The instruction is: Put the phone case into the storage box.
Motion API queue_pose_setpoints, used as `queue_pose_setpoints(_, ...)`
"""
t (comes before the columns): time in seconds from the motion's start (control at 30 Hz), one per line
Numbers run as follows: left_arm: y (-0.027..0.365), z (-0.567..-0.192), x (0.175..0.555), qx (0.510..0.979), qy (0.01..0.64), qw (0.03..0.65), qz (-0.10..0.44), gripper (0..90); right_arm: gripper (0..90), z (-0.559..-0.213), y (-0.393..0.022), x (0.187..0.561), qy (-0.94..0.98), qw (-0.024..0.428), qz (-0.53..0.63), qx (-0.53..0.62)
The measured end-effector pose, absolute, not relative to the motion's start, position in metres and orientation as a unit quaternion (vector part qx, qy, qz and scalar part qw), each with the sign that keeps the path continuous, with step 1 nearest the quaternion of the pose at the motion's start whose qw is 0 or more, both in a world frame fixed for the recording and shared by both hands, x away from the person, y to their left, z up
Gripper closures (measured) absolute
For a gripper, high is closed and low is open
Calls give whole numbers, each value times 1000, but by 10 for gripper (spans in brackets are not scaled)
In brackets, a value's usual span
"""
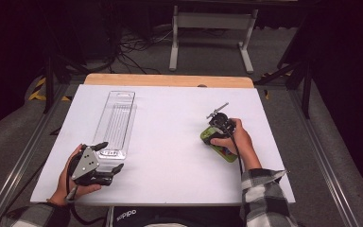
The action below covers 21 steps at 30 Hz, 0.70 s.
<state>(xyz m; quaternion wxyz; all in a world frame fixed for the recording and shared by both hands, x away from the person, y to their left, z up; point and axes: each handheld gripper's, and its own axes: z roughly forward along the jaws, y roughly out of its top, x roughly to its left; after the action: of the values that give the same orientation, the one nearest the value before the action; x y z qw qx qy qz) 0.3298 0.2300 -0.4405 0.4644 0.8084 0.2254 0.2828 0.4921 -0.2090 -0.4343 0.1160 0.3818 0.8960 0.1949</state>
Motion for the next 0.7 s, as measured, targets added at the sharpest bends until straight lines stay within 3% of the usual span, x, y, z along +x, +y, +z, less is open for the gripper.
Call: queue_pose_setpoints(0.7,231,-440,330,808,224,467,281,127,164,-389,-220,467,845,190,331,375)
